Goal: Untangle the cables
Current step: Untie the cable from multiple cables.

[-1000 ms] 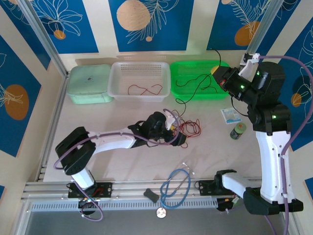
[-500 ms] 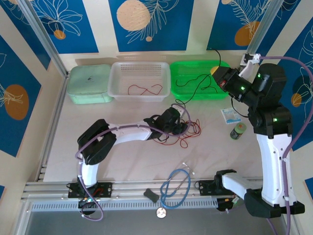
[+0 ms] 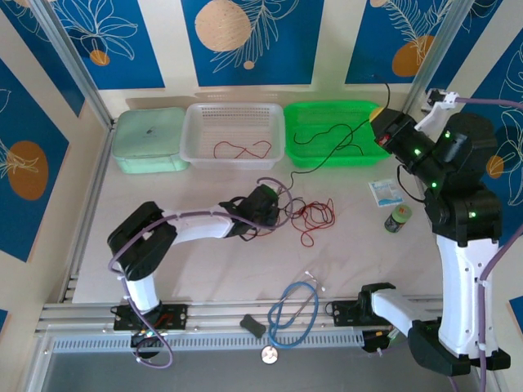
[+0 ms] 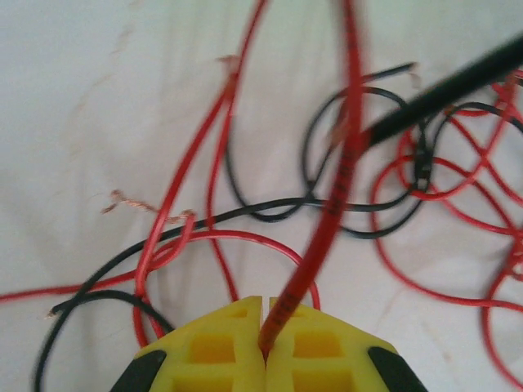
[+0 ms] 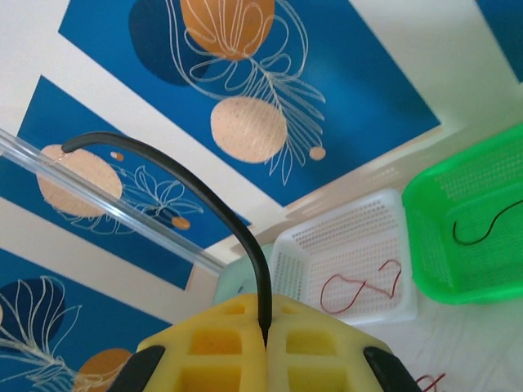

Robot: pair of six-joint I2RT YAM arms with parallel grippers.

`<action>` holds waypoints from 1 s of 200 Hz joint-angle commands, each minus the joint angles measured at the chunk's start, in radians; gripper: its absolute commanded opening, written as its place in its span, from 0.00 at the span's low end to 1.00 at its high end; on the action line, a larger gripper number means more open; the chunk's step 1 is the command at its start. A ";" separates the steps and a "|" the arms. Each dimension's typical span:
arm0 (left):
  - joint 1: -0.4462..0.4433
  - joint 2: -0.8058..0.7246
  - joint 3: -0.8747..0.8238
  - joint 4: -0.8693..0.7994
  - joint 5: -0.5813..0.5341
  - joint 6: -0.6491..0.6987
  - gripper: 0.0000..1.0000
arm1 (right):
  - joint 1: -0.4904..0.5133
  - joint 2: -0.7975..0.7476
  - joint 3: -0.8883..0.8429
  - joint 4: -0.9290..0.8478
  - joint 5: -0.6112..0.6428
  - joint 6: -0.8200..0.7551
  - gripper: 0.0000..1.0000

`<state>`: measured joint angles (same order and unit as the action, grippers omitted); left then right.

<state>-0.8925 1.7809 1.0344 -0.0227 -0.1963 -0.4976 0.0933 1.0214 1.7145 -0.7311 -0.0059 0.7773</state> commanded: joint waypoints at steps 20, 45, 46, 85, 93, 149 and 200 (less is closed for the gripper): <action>0.071 -0.073 -0.128 0.026 -0.005 -0.054 0.00 | -0.028 0.052 0.141 -0.016 0.099 -0.085 0.00; 0.090 -0.080 -0.165 0.032 -0.003 -0.059 0.00 | -0.052 0.106 0.215 -0.020 0.117 -0.104 0.00; 0.090 -0.080 -0.167 0.033 -0.003 -0.058 0.00 | -0.053 0.107 0.217 -0.020 0.118 -0.104 0.00; 0.111 -0.081 -0.205 0.048 -0.006 -0.074 0.00 | -0.093 0.171 0.284 -0.022 0.088 -0.092 0.00; 0.116 -0.083 -0.213 0.055 -0.005 -0.077 0.00 | -0.099 0.178 0.288 -0.021 0.081 -0.089 0.00; 0.145 -0.083 -0.243 0.065 0.001 -0.097 0.00 | -0.176 0.243 0.379 -0.027 0.080 -0.086 0.00; 0.161 -0.089 -0.266 0.069 0.011 -0.108 0.00 | -0.247 0.330 0.450 -0.016 0.068 -0.068 0.00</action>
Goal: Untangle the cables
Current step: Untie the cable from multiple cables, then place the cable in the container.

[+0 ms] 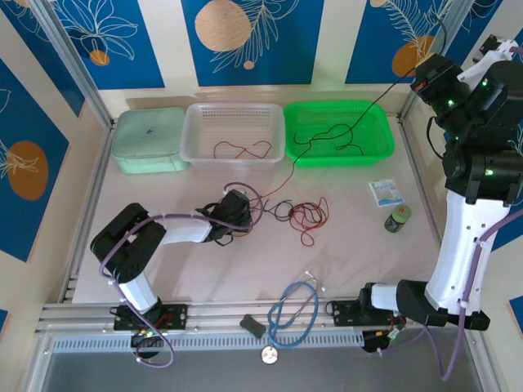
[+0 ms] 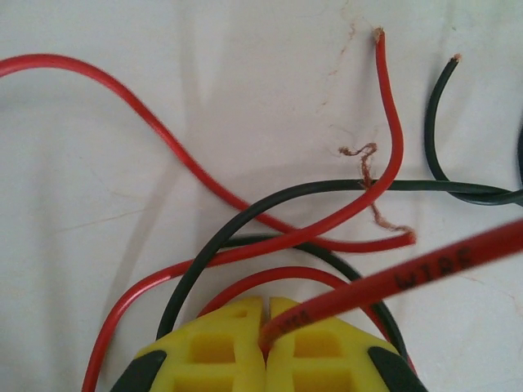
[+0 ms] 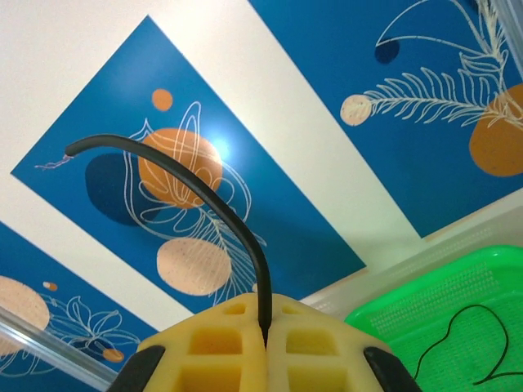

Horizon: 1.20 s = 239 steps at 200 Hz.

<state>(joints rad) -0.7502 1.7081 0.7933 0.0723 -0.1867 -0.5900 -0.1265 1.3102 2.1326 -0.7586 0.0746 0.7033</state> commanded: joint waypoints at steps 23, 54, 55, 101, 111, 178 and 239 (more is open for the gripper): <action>0.020 -0.015 -0.025 -0.028 0.003 -0.017 0.00 | -0.046 0.100 0.066 0.028 -0.013 0.014 0.00; 0.020 -0.015 -0.023 -0.035 0.001 -0.016 0.00 | -0.052 0.198 0.138 0.036 -0.007 0.009 0.00; 0.020 -0.015 -0.023 -0.035 0.001 -0.016 0.00 | -0.052 0.201 0.140 0.036 -0.006 0.009 0.00; 0.022 -0.013 -0.020 -0.050 -0.013 -0.013 0.00 | -0.053 0.295 0.220 0.071 0.060 -0.010 0.00; 0.023 -0.013 -0.021 -0.053 -0.016 -0.013 0.00 | -0.053 0.304 0.224 0.086 0.081 -0.016 0.00; 0.053 -0.024 -0.047 -0.096 -0.040 -0.040 0.00 | -0.065 0.335 0.321 0.123 0.236 -0.070 0.00; 0.081 -0.018 -0.063 -0.085 -0.006 -0.069 0.00 | -0.091 0.325 0.356 0.127 0.226 -0.061 0.00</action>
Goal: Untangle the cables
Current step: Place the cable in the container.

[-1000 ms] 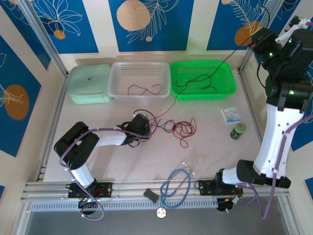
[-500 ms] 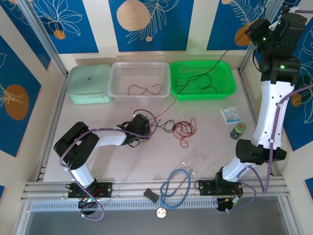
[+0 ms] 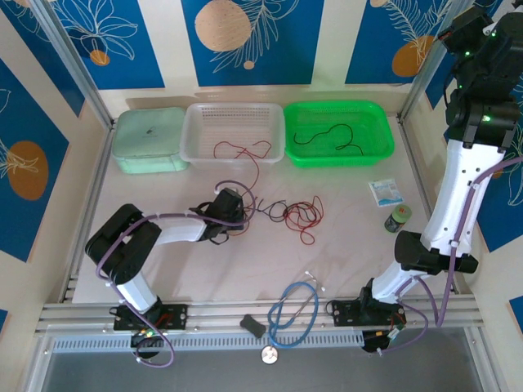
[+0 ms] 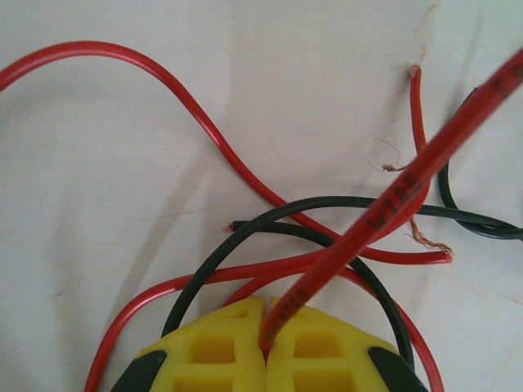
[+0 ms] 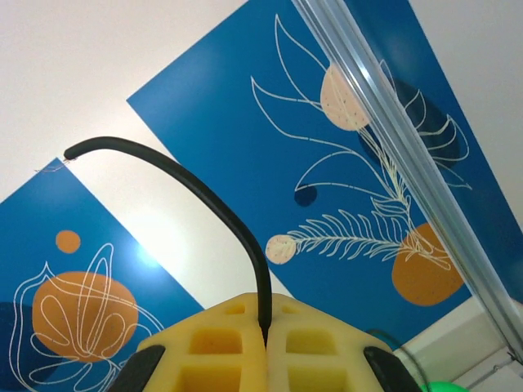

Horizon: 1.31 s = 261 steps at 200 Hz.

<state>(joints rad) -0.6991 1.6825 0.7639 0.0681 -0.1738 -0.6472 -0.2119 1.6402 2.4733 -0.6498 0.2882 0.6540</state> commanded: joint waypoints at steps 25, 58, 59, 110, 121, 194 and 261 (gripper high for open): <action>0.032 0.001 -0.017 -0.068 0.012 0.014 0.00 | -0.006 0.002 -0.018 0.019 -0.021 -0.010 0.00; 0.029 -0.030 0.018 -0.089 0.046 0.065 0.00 | -0.006 0.012 -0.090 0.049 -0.053 -0.007 0.00; 0.029 -0.032 0.019 -0.089 0.048 0.066 0.00 | -0.005 0.012 -0.092 0.049 -0.054 -0.007 0.00; -0.020 -0.194 0.066 -0.180 0.047 0.170 0.00 | 0.028 0.063 -0.186 0.120 -0.062 -0.017 0.00; -0.026 -0.236 0.078 -0.207 0.045 0.189 0.00 | 0.047 0.078 -0.209 0.139 -0.051 -0.027 0.00; -0.028 -0.400 0.136 -0.333 0.048 0.245 0.00 | 0.194 0.175 -0.474 0.296 0.102 -0.081 0.00; -0.028 -0.435 0.146 -0.338 0.083 0.235 0.06 | 0.267 0.218 -0.781 0.391 0.152 -0.033 0.00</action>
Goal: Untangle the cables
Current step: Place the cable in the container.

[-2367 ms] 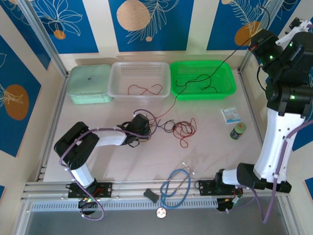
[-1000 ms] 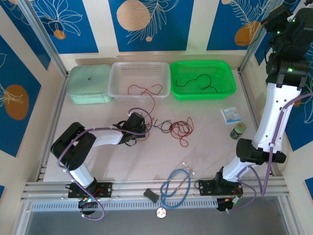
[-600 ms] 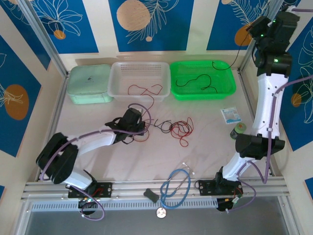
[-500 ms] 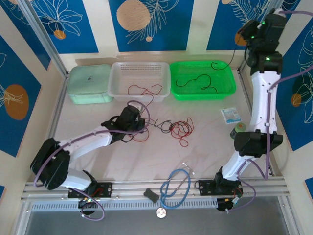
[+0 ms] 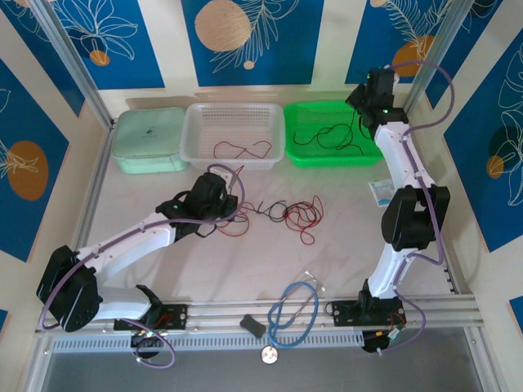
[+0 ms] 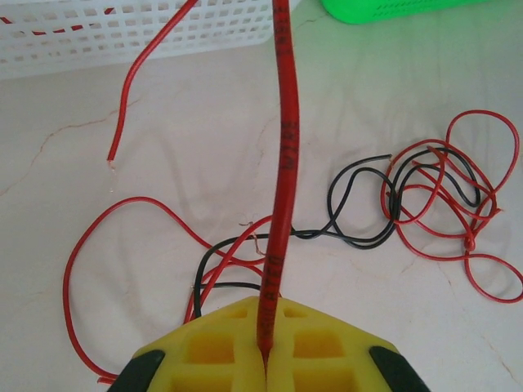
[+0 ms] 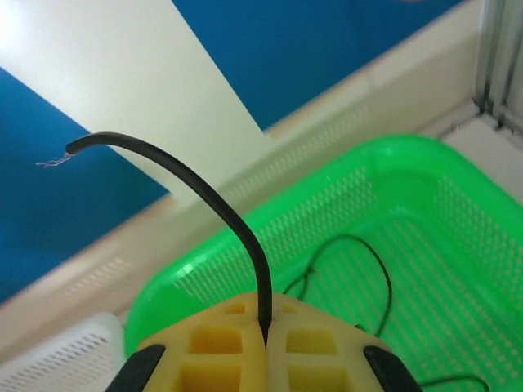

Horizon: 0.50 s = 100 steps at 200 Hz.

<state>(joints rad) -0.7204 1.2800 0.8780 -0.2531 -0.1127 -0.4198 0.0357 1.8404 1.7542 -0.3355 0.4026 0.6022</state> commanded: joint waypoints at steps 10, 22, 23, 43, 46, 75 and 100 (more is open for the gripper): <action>-0.007 -0.035 0.034 -0.016 0.023 0.007 0.05 | 0.031 0.035 -0.080 0.085 0.038 0.013 0.00; -0.006 -0.039 0.040 -0.019 0.022 0.007 0.00 | 0.044 0.063 -0.080 0.082 0.045 -0.003 0.00; -0.007 -0.039 0.040 -0.020 0.022 0.007 0.00 | 0.045 0.065 -0.079 0.081 0.046 -0.003 0.00; -0.006 -0.045 0.061 -0.036 0.018 0.008 0.00 | 0.059 0.119 -0.052 0.059 0.061 -0.028 0.00; -0.007 -0.047 0.065 -0.040 0.018 0.008 0.00 | 0.059 0.129 -0.045 0.054 0.061 -0.031 0.00; -0.006 -0.055 0.137 -0.088 0.016 0.024 0.00 | 0.057 0.233 0.070 -0.066 0.056 -0.034 0.02; -0.007 -0.048 0.232 -0.155 0.021 0.049 0.00 | 0.055 0.333 0.202 -0.212 0.033 -0.036 0.13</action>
<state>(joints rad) -0.7208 1.2575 1.0107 -0.3389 -0.1047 -0.4088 0.0971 2.1136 1.8420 -0.4046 0.4385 0.5800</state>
